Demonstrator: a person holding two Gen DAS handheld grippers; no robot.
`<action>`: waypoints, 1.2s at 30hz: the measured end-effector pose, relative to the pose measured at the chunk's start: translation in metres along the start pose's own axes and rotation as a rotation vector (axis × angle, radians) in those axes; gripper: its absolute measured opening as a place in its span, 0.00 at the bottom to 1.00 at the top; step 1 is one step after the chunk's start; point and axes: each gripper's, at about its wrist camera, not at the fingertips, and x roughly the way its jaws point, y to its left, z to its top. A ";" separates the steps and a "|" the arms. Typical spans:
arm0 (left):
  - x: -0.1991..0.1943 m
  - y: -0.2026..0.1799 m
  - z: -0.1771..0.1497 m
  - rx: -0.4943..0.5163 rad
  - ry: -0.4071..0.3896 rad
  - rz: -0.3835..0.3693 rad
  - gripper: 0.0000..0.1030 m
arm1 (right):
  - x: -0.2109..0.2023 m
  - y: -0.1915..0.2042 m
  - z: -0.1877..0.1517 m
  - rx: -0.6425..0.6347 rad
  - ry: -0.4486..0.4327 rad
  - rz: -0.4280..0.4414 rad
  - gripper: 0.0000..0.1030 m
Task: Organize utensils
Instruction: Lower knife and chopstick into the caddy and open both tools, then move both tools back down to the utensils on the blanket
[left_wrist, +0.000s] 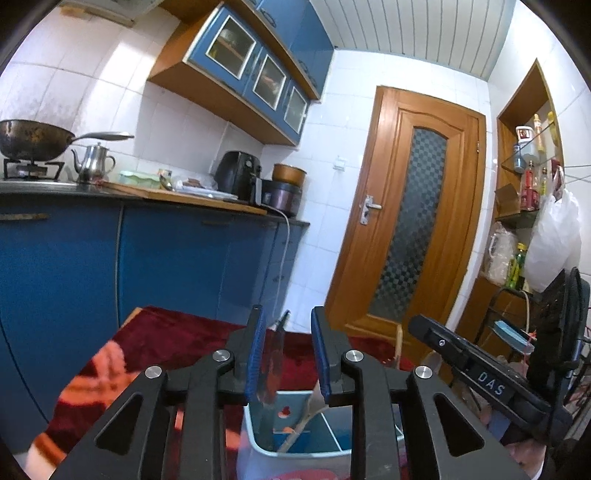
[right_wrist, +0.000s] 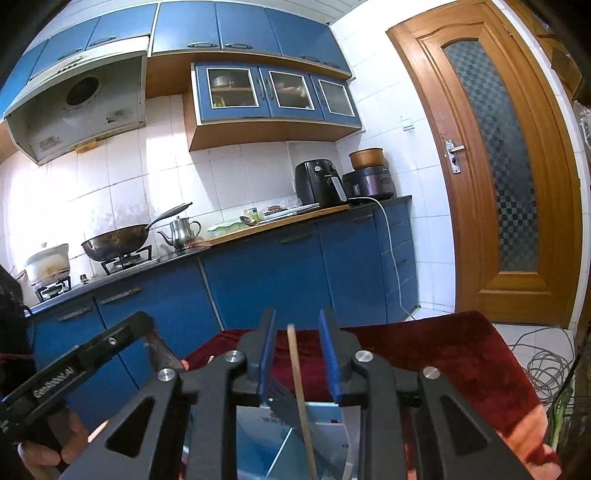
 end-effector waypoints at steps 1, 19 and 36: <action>-0.001 -0.001 0.001 -0.003 0.010 -0.003 0.25 | -0.004 0.001 0.001 0.002 0.004 0.000 0.32; -0.055 -0.017 0.000 0.062 0.205 0.021 0.31 | -0.080 0.024 -0.002 0.034 0.134 -0.005 0.46; -0.098 -0.023 -0.042 0.072 0.398 0.036 0.43 | -0.119 0.040 -0.061 0.027 0.323 -0.049 0.46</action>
